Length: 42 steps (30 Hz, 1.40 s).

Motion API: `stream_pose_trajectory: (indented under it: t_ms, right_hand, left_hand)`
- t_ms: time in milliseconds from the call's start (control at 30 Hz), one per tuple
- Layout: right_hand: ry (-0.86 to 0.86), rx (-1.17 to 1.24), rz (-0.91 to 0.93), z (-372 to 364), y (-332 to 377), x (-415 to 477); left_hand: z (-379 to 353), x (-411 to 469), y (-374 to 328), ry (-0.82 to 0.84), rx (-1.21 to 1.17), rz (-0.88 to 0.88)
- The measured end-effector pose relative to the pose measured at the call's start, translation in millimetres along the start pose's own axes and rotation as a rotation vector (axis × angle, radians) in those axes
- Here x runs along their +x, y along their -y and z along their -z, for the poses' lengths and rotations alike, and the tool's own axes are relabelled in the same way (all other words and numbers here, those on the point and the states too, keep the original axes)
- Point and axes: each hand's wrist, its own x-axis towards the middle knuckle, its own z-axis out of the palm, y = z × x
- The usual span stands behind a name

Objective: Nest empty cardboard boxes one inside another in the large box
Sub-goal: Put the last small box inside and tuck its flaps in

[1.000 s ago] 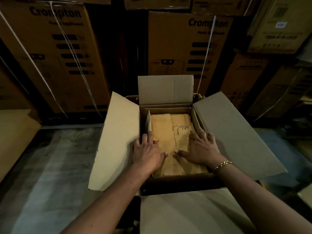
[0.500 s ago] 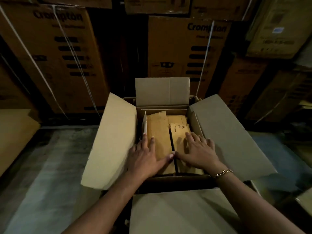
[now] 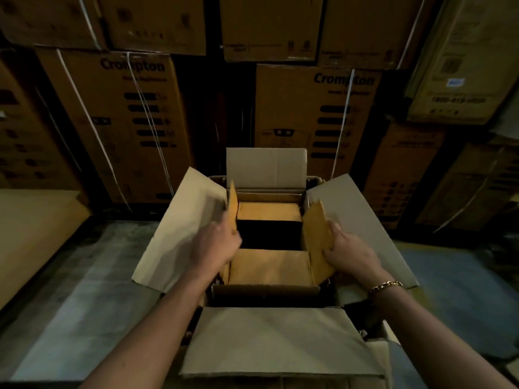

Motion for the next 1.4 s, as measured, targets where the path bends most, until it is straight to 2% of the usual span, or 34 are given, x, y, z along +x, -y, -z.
stream_pose_trajectory:
  t_ms: [133,233,400,600,700,767,833,867,967,1033,1133,1167,1233,1333,1367,1400]
  right_hand:
    - [0.065,0.172,-0.08,-2,-13,1]
    - [0.076,0.272,-0.108,-4,-11,7]
    - [0.011,0.269,-0.054,3,-10,16]
    - [0.001,-0.118,-0.104,-9,-27,19]
    - [-0.086,-0.376,0.008,0,-26,20]
    - [-0.121,-0.528,0.178,-2,-8,20]
    - [-0.031,-0.623,0.344,-15,14,23]
    - [0.046,-0.61,0.367,-23,22,28]
    - [0.282,-0.513,0.254,-38,28,41]
    - [0.321,-0.293,0.202,-29,27,42]
    - [0.518,0.357,0.093,1,26,28]
    - [0.575,0.471,0.064,11,25,21]
    - [0.624,0.414,0.124,21,17,13]
    - [0.634,0.144,0.236,14,9,-7]
    - [0.601,0.038,0.292,6,6,-11]
    - [0.555,-0.07,0.348,-3,2,-15]
  left_hand:
    - [-8,-10,35,-0.076,0.128,0.07]
    - [-11,-8,44,-0.076,0.064,0.092]
    - [-3,-8,43,-0.125,0.089,0.061]
    - [-31,-25,64,-0.081,0.547,-0.006]
    - [-32,-20,68,-0.163,0.629,-0.039]
    - [-31,-19,68,-0.19,0.61,-0.043]
    - [-33,-20,71,-0.18,0.577,-0.028]
    - [-32,-21,72,-0.173,0.568,-0.024]
    - [-31,-20,74,-0.169,0.55,-0.036]
    - [-31,-19,73,-0.155,0.528,-0.041]
    - [-26,-21,66,-0.106,0.49,-0.051]
    - [-23,-22,64,-0.099,0.492,-0.078]
    - [-15,-28,52,-0.087,0.519,-0.181]
    - [-13,-37,32,-0.007,0.527,-0.426]
    - [-14,-40,28,0.063,0.522,-0.443]
    - [-14,-42,25,0.156,0.509,-0.388]
